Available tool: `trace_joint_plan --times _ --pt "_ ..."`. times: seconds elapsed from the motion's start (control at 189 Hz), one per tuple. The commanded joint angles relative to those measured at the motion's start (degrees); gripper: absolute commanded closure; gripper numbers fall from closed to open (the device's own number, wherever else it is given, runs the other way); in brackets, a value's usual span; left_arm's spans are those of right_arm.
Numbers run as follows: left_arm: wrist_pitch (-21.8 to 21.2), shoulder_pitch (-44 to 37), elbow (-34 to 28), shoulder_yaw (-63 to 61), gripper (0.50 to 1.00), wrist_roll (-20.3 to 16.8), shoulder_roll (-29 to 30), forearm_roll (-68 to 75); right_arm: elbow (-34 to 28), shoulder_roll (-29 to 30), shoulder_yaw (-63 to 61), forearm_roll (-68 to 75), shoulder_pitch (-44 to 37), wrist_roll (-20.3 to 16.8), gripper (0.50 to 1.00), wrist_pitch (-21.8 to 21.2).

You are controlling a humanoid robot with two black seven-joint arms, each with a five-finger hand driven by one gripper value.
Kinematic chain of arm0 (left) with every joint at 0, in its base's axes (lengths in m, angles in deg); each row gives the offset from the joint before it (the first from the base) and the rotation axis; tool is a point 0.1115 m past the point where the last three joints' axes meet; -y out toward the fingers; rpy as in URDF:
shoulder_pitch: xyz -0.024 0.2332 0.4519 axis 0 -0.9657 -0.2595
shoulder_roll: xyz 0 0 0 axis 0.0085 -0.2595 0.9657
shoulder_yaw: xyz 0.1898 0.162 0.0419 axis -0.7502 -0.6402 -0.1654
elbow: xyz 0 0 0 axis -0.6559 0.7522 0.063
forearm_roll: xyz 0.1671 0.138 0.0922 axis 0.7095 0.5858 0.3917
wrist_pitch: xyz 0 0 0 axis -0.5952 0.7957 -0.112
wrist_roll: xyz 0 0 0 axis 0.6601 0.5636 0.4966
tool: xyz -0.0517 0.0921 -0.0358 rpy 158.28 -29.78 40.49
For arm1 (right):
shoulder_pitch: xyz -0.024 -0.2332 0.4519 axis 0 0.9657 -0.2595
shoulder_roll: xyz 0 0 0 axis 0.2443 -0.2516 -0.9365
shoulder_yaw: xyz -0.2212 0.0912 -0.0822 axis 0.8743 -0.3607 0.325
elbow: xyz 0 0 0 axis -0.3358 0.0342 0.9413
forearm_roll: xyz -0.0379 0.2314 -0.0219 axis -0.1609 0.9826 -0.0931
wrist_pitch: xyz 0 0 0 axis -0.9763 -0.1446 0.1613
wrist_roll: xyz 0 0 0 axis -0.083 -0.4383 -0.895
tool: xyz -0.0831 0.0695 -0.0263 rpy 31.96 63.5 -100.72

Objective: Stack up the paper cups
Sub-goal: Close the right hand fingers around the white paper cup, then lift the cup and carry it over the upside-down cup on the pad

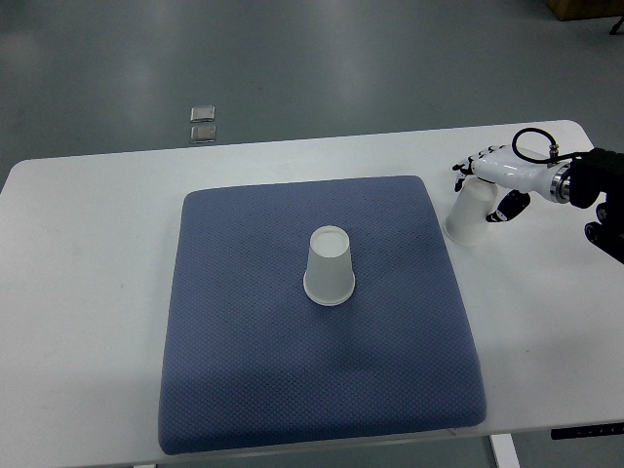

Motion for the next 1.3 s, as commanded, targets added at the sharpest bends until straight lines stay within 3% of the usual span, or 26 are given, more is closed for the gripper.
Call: trace_joint_plan --times 0.0,0.222,0.48,0.639,0.913,1.294 --pt "0.0 0.0 0.01 0.0 0.5 0.01 0.0 0.0 0.27 0.0 0.01 -0.02 -0.01 0.0 0.603 0.03" --pt "0.0 0.0 0.01 0.0 0.5 0.01 0.0 0.0 0.35 0.0 0.71 -0.02 -0.01 0.0 0.654 0.12" --pt "0.0 0.0 0.01 0.0 0.5 0.01 0.0 0.0 0.53 0.0 1.15 -0.02 -0.01 -0.09 0.836 0.91" --pt "0.0 0.0 0.01 0.0 0.5 0.01 0.0 0.0 0.44 -0.09 1.06 0.07 -0.1 -0.27 0.997 1.26" --pt "0.0 0.0 0.01 0.0 0.5 0.01 0.0 0.0 -1.32 -0.97 0.53 0.69 -1.77 0.08 1.0 2.23" --pt "0.0 0.0 0.01 0.09 0.5 0.01 0.0 0.0 -16.78 -5.1 -0.26 2.09 -8.36 0.35 1.0 -1.64"
